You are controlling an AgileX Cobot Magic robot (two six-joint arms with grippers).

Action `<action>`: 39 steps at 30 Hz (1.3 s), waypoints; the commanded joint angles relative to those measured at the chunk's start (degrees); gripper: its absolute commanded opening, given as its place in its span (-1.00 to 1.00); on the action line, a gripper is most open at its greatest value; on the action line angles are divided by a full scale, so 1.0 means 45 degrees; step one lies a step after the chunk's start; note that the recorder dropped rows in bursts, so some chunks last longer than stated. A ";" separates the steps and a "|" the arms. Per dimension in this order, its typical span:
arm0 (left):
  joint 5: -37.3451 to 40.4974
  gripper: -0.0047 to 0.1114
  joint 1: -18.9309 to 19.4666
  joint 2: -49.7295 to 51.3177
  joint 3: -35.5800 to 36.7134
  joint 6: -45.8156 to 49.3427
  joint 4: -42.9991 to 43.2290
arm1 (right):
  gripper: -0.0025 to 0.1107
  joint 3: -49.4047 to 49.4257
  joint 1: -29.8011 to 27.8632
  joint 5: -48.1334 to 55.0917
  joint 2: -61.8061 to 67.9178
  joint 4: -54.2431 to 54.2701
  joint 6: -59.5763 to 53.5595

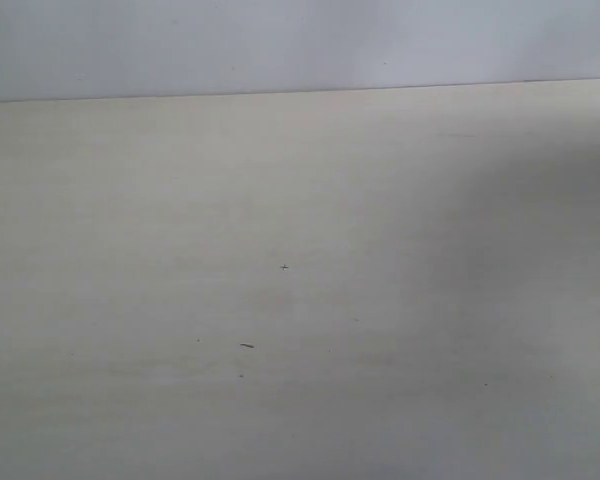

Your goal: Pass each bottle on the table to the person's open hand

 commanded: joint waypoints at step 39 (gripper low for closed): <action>0.6390 -0.92 0.3243 -0.6751 0.1927 -0.3944 0.4418 | -0.96 0.0053 -0.0074 0.0006 -0.0073 -0.0029 -0.0012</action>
